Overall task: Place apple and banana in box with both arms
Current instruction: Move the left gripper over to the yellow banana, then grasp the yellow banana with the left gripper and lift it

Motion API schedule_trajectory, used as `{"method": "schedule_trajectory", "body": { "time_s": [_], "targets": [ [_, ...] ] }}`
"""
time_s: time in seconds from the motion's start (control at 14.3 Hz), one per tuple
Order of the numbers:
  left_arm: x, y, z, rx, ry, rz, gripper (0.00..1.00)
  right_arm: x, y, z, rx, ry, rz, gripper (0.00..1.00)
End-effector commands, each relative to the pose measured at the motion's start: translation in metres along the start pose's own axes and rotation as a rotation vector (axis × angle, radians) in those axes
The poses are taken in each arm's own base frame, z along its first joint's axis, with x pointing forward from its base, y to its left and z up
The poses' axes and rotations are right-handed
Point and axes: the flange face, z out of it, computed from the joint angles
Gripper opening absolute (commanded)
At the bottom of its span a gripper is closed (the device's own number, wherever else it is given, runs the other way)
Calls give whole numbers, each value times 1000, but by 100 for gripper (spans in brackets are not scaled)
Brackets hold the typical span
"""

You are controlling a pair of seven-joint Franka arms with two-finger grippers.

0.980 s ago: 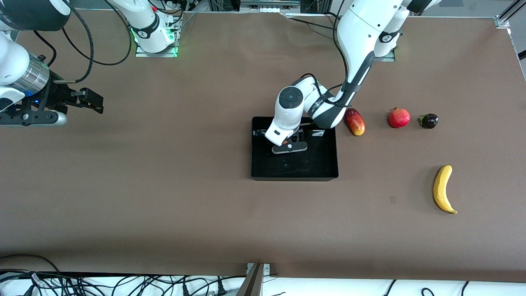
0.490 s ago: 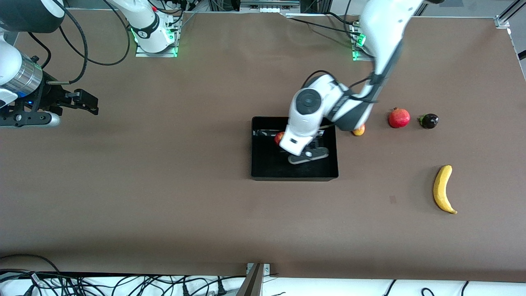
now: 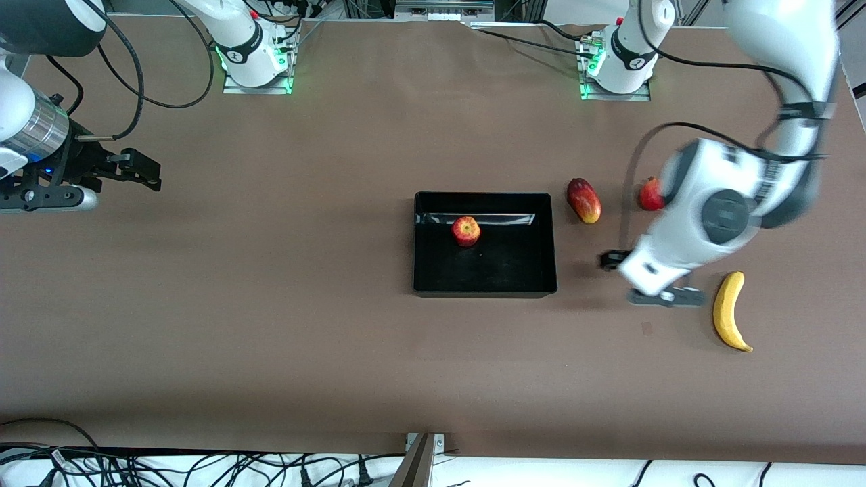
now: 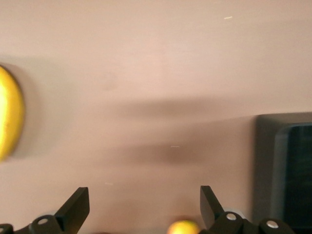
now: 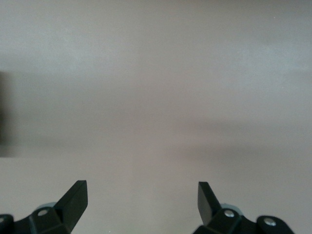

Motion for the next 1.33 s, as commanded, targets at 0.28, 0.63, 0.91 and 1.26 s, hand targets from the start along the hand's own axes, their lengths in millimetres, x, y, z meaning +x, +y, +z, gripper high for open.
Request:
{"method": "schedule_trajectory", "body": {
  "time_s": [0.28, 0.63, 0.91, 1.26],
  "targets": [
    [12, -204, 95, 23, 154, 307, 100, 3, 1, -6, -5, 11, -13, 100],
    [15, -220, 153, 47, 194, 332, 100, 3, 1, -7, -5, 12, -13, 100],
    [14, -222, 166, 39, 189, 317, 78, 3, 1, -6, -5, 11, -13, 100],
    [14, -225, 184, 32, 203, 303, 0, 3, 2, -6, -5, 11, -12, 100]
  ]
}}
